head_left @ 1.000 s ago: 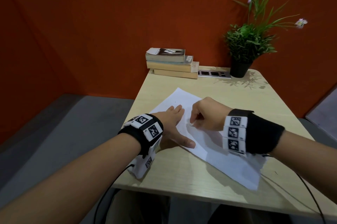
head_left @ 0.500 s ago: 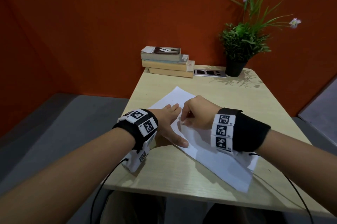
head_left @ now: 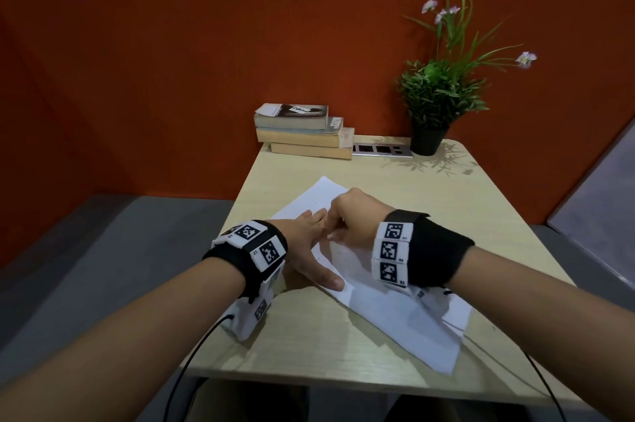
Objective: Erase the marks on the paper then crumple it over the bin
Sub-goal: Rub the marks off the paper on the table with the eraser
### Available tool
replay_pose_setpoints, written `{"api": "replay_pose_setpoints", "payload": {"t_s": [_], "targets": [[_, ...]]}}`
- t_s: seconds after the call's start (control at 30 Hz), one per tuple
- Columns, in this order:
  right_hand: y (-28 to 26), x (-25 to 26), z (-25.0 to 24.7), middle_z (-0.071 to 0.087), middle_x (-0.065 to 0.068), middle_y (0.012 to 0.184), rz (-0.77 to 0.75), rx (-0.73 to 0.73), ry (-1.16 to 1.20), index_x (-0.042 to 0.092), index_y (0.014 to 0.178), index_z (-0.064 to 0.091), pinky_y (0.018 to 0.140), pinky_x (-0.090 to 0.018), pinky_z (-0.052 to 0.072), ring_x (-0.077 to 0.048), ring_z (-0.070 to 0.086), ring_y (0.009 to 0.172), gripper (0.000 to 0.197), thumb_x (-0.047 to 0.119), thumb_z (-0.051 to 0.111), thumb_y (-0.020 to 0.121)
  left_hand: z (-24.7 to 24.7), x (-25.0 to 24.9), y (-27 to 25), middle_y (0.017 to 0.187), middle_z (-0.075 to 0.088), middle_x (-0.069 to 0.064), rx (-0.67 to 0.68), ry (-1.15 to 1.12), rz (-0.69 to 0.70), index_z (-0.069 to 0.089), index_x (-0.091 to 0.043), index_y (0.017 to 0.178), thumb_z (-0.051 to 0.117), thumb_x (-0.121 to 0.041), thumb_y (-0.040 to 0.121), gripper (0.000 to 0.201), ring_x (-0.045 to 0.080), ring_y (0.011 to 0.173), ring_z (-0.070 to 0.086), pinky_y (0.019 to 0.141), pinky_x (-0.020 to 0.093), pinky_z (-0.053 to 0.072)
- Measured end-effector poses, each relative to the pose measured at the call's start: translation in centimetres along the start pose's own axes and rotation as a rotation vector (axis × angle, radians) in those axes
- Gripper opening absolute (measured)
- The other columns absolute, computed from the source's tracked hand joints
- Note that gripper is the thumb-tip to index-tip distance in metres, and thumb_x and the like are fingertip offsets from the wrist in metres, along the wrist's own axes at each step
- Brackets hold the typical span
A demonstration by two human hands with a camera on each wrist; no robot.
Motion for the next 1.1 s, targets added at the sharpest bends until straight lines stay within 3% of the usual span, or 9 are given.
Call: {"api": "replay_pose_setpoints", "payload": {"t_s": [0.13,0.2,0.27,0.53,0.63,0.77,0.9,1.03,1.1], "targets": [[-2.9,0.1,0.4,0.073,0.003,0.09,-0.062,0.046,0.018,0.017,0.092,0.079,0.074,-0.02,0.054,-0.01,0.066,0.081,0.013,0.017,0.068,0.085,0.1,0.0,-0.1,0.164,-0.025,-0.012,0.027,0.05,-0.054,-0.017,-0.024,0.158,0.07,-0.081,0.066,0.139,0.011,0.151,-0.02,0.124,0.041,0.002],[-4.0,0.0,0.6,0.072,0.008,0.087,-0.096,0.08,0.006,0.02,0.092,0.079,0.066,-0.008,0.045,-0.002,0.06,0.075,0.014,0.016,0.068,0.084,0.1,-0.4,-0.2,0.164,-0.026,-0.01,0.036,0.07,-0.066,-0.019,-0.021,0.157,0.069,-0.08,0.068,0.138,0.011,0.151,-0.021,0.125,0.04,0.001],[-3.9,-0.2,0.6,0.068,0.012,0.082,-0.105,0.086,0.003,0.023,0.091,0.079,0.062,-0.006,0.04,0.001,0.057,0.07,0.014,0.018,0.069,0.082,-0.1,-0.5,-0.3,0.164,-0.026,-0.009,0.038,0.074,-0.066,-0.018,-0.02,0.157,0.068,-0.079,0.069,0.138,0.012,0.151,-0.02,0.125,0.041,0.002],[0.3,-0.3,-0.2,0.064,0.013,0.08,-0.028,-0.041,0.024,0.02,0.093,0.081,0.071,-0.02,0.046,-0.008,0.059,0.076,0.013,0.016,0.073,0.084,-0.1,0.1,0.1,0.166,-0.014,-0.016,0.013,-0.009,0.012,-0.012,-0.045,0.156,0.071,-0.084,0.059,0.133,0.013,0.152,-0.016,0.123,0.052,0.009],[-1.1,-0.4,0.3,0.071,0.01,0.086,-0.048,-0.016,0.029,0.021,0.09,0.08,0.072,-0.019,0.051,-0.006,0.064,0.077,0.012,0.018,0.071,0.084,0.0,0.0,-0.2,0.165,-0.021,-0.012,0.022,0.031,-0.024,-0.014,-0.032,0.159,0.07,-0.081,0.065,0.135,0.012,0.152,-0.019,0.124,0.047,0.005],[-3.7,-0.2,0.9,0.067,0.015,0.077,-0.113,0.052,0.013,0.023,0.087,0.079,0.061,-0.005,0.04,0.003,0.058,0.067,0.01,0.024,0.07,0.084,0.0,-0.4,-0.4,0.163,-0.027,-0.01,0.045,0.063,-0.066,-0.019,-0.021,0.157,0.068,-0.08,0.069,0.137,0.01,0.15,-0.022,0.125,0.042,0.001],[-3.5,0.1,0.3,0.072,0.008,0.083,-0.092,0.109,0.018,0.025,0.089,0.079,0.065,-0.011,0.045,-0.003,0.063,0.074,0.012,0.023,0.069,0.082,0.0,-0.2,-0.2,0.164,-0.026,-0.01,0.033,0.056,-0.058,-0.018,-0.023,0.158,0.068,-0.08,0.068,0.137,0.011,0.151,-0.021,0.125,0.044,0.002],[-0.5,0.5,0.2,0.072,0.007,0.088,-0.052,0.02,-0.004,0.025,0.09,0.08,0.07,-0.023,0.052,-0.011,0.065,0.08,0.014,0.018,0.072,0.081,0.0,0.0,-0.1,0.165,-0.002,-0.02,-0.008,-0.025,0.027,0.009,-0.042,0.157,0.073,-0.083,0.06,0.123,0.013,0.153,-0.008,0.122,0.053,0.015],[0.2,0.6,0.3,0.072,0.004,0.09,-0.029,0.001,-0.012,0.023,0.09,0.08,0.074,-0.031,0.057,-0.017,0.066,0.082,0.014,0.016,0.072,0.081,0.0,0.0,-0.2,0.161,0.01,-0.022,-0.021,-0.061,0.035,0.021,-0.044,0.154,0.075,-0.079,0.063,0.111,0.013,0.153,-0.001,0.121,0.053,0.019]]}}
Point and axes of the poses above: each hand's wrist, its own y-axis towards the middle knuckle, its own z-axis out of the palm, x = y × z, the point moved 2 cm from there along y, towards the middle knuckle
